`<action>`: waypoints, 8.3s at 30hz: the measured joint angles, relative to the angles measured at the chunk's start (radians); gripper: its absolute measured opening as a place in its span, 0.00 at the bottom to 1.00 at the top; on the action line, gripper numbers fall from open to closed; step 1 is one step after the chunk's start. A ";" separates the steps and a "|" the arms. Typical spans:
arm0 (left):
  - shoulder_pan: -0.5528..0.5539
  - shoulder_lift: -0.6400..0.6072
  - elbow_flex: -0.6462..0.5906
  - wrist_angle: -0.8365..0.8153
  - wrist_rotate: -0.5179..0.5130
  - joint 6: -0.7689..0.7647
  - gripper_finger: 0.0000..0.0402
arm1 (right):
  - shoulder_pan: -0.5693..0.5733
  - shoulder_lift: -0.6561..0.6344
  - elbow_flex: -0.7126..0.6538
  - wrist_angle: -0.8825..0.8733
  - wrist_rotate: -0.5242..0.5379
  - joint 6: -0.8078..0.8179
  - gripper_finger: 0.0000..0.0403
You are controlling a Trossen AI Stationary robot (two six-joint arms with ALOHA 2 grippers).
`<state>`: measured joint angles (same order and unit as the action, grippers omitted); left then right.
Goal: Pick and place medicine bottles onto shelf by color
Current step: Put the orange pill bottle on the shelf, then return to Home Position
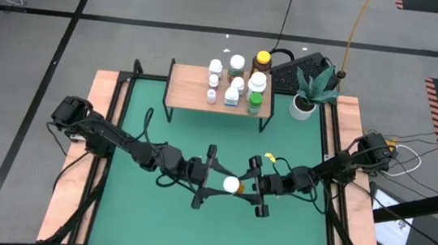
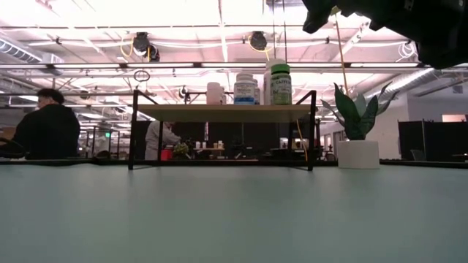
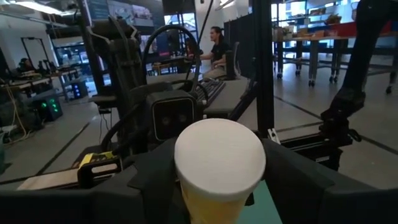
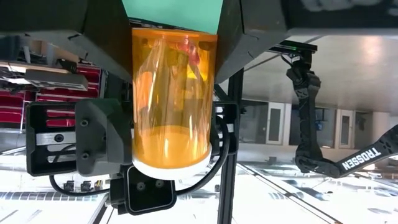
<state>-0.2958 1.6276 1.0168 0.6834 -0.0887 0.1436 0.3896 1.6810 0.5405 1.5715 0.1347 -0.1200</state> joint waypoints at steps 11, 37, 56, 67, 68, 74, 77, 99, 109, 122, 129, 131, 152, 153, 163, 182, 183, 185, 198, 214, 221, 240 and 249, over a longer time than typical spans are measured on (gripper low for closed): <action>0.005 0.000 0.000 -0.025 -0.122 -0.017 0.55 | -0.002 0.000 -0.018 -0.045 0.139 -0.051 0.64; 0.445 -0.474 0.002 -0.826 -0.390 -0.110 0.54 | -0.002 -0.026 -0.114 -0.003 0.255 0.037 0.78; 0.904 -0.352 -0.083 -0.592 -0.072 -0.146 0.54 | -0.003 -0.026 -0.113 -0.038 0.256 0.049 0.78; 0.948 -0.263 -0.159 -0.511 -0.006 -0.160 0.54 | -0.009 -0.026 -0.113 -0.039 0.257 0.056 0.78; 0.950 -0.256 -0.159 -0.507 -0.006 -0.153 0.54 | -0.009 -0.026 -0.113 -0.039 0.257 0.056 0.78; 0.965 -0.237 -0.158 -0.478 -0.005 -0.150 0.54 | -0.010 -0.026 -0.113 -0.038 0.257 0.056 0.78; 0.971 -0.237 -0.158 -0.462 -0.005 -0.152 0.54 | -0.011 -0.026 -0.113 -0.038 0.257 0.056 0.78; 0.998 -0.194 -0.157 -0.428 0.029 -0.202 0.54 | -0.011 -0.026 -0.113 -0.036 0.257 0.074 0.78; 1.003 -0.195 -0.157 -0.412 0.040 -0.203 0.54 | -0.011 -0.026 -0.113 -0.043 0.256 0.074 0.78; 1.003 -0.195 -0.157 -0.401 0.045 -0.197 0.56 | -0.011 -0.026 -0.113 -0.042 0.256 0.075 0.78; 1.003 -0.195 -0.157 -0.401 0.045 -0.194 0.57 | -0.011 -0.026 -0.113 -0.042 0.254 0.075 0.78; 1.003 -0.195 -0.157 -0.401 0.044 -0.191 0.57 | -0.011 -0.026 -0.113 -0.042 0.254 0.075 0.78; 1.003 -0.195 -0.157 -0.394 0.035 -0.195 0.73 | -0.011 -0.026 -0.113 -0.035 0.253 0.075 0.78; 1.003 -0.195 -0.157 -0.390 0.035 -0.194 0.74 | -0.011 -0.026 -0.113 -0.035 0.253 0.075 0.78; 1.003 -0.216 -0.131 -0.381 0.034 -0.151 0.75 | -0.011 -0.026 -0.113 -0.035 0.253 0.074 0.78; 0.900 -0.255 -0.047 -0.827 -0.201 0.030 0.71 | -0.008 -0.025 -0.113 -0.059 0.253 0.074 0.78; 0.900 -0.253 -0.047 -0.828 -0.201 0.030 0.71 | -0.008 -0.025 -0.113 -0.059 0.253 0.074 0.78; 0.900 -0.250 -0.048 -0.832 -0.202 0.031 0.71 | -0.008 -0.025 -0.113 -0.058 0.253 0.074 0.78; 0.900 -0.252 -0.048 -0.783 -0.206 0.019 0.71 | -0.008 -0.025 -0.113 -0.059 0.253 0.074 0.78; 0.834 -0.351 -0.048 -0.836 -0.212 -0.033 0.71 | -0.008 -0.025 -0.113 -0.107 0.253 0.075 0.78; 0.698 -0.571 -0.115 -0.906 -0.213 -0.129 0.71 | -0.008 -0.025 -0.113 -0.121 0.253 0.118 0.78; 0.171 -0.895 -0.682 -0.333 -0.245 -0.108 0.05 | -0.032 -0.447 -0.165 -0.652 0.174 0.033 0.03; 0.138 -1.157 -0.691 -0.520 -0.245 -0.060 0.03 | -0.109 -0.832 -0.352 -0.686 -0.021 0.004 0.00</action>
<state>-0.1581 0.4701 0.3257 0.1633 -0.3336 0.0839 0.2803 0.8494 0.1887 0.8857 0.1139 -0.1163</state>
